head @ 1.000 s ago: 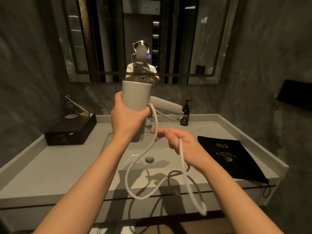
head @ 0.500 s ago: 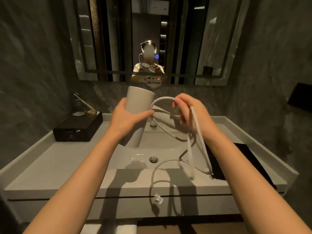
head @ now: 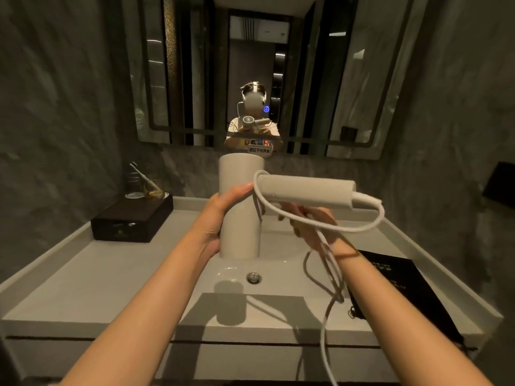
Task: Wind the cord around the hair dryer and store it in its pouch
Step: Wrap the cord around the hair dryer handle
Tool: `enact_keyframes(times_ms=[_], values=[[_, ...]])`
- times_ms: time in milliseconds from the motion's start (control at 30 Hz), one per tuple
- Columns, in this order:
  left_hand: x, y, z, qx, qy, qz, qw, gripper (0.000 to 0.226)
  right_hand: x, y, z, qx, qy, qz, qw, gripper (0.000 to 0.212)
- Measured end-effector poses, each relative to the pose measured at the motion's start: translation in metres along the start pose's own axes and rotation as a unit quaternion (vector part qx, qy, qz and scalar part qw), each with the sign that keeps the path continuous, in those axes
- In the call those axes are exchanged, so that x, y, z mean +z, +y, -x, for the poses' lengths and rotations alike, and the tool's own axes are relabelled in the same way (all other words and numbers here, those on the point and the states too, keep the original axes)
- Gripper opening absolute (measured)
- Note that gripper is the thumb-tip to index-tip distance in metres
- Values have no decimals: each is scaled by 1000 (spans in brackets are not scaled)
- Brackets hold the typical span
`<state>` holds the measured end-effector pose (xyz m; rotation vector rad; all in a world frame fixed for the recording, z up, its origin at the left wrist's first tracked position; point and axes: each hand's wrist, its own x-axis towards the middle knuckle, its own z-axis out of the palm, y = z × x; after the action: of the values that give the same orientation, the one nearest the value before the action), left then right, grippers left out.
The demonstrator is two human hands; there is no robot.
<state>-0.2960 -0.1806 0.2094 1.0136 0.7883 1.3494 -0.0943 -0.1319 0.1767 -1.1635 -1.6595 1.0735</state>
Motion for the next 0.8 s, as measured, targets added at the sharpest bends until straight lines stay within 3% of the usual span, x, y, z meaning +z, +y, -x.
enact_keyframes(times_ms=[133,200,267,367,433,533,633,700,800], values=[[2,-2,-19,28,124,43,991,71,13,-22,9,-97,-72,108,987,29],[-1,0,-25,75,202,23,976,73,13,-29,19,-110,-105,135,979,31],[-4,1,-31,127,264,-44,955,74,12,-33,26,-118,-87,199,969,34],[-1,1,-37,181,333,-147,914,78,21,-45,32,-140,-76,337,928,42],[0,-3,-38,224,355,-228,879,77,27,-57,40,-162,-97,349,918,42],[-8,-9,-34,292,344,-372,811,83,20,-76,51,-134,-131,291,938,38],[-21,-7,-28,313,279,-485,768,89,-1,-88,46,-161,-69,309,935,28],[-28,-3,-24,299,223,-517,770,91,-14,-92,39,-207,6,317,925,20],[-32,0,-17,269,142,-504,808,89,-22,-98,32,-253,87,282,921,17]])
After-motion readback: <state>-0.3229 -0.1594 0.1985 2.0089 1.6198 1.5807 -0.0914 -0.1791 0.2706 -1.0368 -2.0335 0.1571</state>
